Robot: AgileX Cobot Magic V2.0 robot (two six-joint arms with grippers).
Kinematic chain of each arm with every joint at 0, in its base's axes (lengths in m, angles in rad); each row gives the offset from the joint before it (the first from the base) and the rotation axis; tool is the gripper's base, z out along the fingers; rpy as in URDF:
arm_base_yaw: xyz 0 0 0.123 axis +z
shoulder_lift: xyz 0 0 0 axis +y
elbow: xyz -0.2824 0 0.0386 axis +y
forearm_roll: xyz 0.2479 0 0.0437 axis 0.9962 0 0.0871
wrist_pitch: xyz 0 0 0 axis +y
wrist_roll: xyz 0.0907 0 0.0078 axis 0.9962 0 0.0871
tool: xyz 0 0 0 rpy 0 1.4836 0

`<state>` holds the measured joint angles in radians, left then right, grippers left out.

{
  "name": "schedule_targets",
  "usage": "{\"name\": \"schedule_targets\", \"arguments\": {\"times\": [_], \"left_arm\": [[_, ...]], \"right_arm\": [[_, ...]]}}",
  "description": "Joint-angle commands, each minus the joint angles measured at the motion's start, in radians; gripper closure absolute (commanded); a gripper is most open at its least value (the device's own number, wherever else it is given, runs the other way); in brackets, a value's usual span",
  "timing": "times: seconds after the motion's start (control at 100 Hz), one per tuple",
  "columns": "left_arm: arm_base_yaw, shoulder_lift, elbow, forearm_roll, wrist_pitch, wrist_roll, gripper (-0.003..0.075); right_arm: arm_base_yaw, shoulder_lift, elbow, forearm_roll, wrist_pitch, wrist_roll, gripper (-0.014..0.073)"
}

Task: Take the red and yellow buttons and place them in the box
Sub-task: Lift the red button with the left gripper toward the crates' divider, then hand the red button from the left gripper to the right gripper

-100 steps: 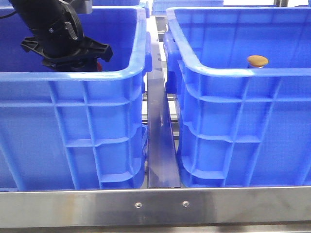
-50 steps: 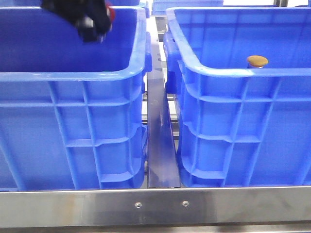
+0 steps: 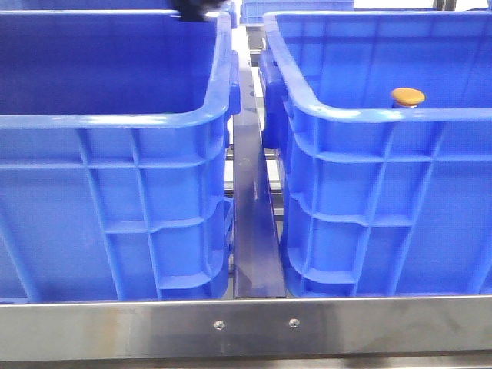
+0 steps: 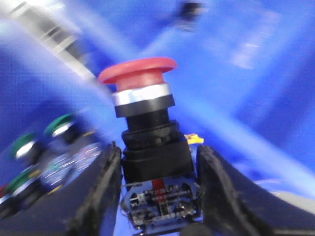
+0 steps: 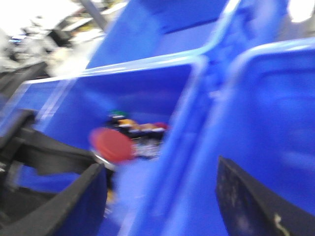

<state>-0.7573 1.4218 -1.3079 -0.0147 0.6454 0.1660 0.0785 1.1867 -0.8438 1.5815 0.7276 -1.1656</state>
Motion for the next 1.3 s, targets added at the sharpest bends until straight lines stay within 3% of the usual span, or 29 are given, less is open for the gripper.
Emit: {"name": "schedule_targets", "arguments": {"times": [0.0,0.28,0.91,1.0,1.17,1.22,1.29], "left_arm": [[-0.047,-0.036,-0.025,-0.007,-0.060,0.011,0.0624],[-0.097,-0.036,-0.025,-0.003,-0.056,0.032,0.0624],[-0.097,-0.036,-0.025,-0.007,-0.056,0.032,0.0624],[-0.097,-0.036,-0.025,-0.007,-0.054,0.032,0.0624],[-0.097,-0.036,-0.025,-0.007,-0.048,0.032,0.0612],[-0.097,-0.036,-0.025,-0.007,-0.048,0.032,0.0583],[-0.097,-0.036,-0.025,-0.007,-0.048,0.032,0.0484]], "right_arm": [[-0.006,-0.006,-0.027,0.082,0.117,0.036,0.0094],[-0.003,0.049,-0.027,0.097,0.257,0.105,0.0094],[0.077,0.124,-0.027,0.136,0.214,0.104,0.0099],[0.077,0.124,-0.027,0.136,0.214,0.104,0.0171],[0.077,0.124,-0.027,0.136,0.215,0.104,0.0437],[0.077,0.124,-0.027,0.136,0.215,0.104,0.0468],[0.076,0.124,-0.027,0.136,0.215,0.104,0.0473]]}}
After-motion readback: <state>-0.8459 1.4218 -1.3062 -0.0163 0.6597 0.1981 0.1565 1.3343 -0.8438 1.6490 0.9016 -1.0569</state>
